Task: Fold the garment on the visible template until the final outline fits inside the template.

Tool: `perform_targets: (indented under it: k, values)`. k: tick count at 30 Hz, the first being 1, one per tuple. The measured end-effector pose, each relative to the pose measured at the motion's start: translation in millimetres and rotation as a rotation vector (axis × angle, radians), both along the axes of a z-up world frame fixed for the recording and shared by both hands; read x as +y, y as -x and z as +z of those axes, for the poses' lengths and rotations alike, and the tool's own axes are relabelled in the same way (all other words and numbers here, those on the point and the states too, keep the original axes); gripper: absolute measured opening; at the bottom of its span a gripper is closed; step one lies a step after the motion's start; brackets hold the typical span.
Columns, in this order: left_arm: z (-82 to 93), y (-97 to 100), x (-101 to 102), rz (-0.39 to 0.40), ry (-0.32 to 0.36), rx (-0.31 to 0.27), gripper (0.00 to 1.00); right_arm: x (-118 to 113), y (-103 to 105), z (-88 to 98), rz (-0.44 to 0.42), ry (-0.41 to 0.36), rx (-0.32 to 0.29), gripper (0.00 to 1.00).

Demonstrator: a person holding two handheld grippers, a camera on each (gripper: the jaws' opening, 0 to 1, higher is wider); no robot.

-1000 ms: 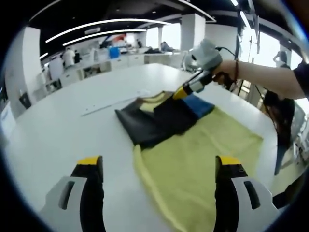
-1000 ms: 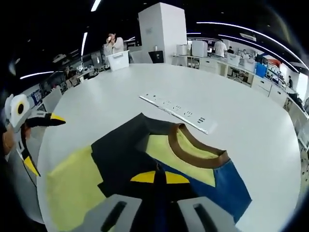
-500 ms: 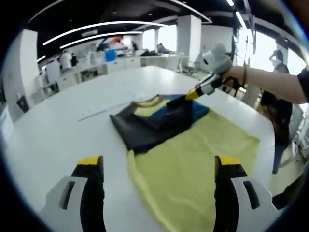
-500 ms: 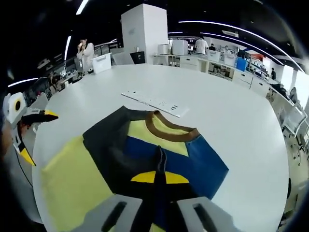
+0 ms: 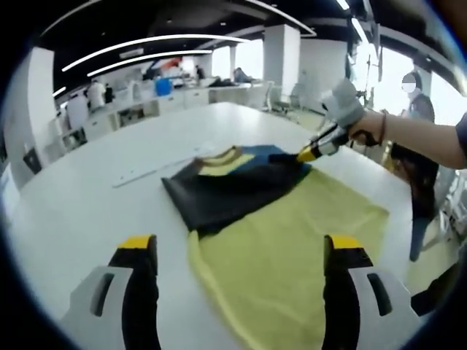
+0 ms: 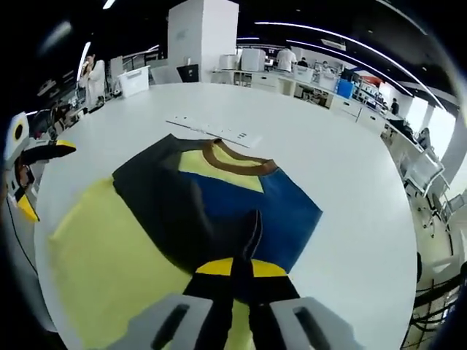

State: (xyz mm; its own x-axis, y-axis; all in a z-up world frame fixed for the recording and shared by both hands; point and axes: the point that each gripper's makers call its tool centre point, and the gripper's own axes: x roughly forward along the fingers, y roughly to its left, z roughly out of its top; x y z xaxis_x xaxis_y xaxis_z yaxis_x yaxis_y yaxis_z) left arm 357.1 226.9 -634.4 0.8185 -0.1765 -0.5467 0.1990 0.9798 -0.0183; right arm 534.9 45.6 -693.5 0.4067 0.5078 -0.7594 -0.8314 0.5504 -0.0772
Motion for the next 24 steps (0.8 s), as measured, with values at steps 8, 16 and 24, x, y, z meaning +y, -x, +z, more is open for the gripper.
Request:
perform_targets:
  k: [8, 16, 24]
  values:
    - [1.6, 1.4, -2, -0.006, 0.0, -0.006, 0.9, -12, 12, -7.0, -0.049, 0.019, 0.004, 0.02]
    - [2.7, 3.1, -1, -0.007, -0.003, -0.007, 0.9, -17, 18, -13.4, -0.079, 0.016, 0.02, 0.0]
    - [4.2, 4.0, -1, -0.008, -0.008, -0.008, 0.9, -13, 16, 2.2, -0.133, -0.072, 0.047, 0.23]
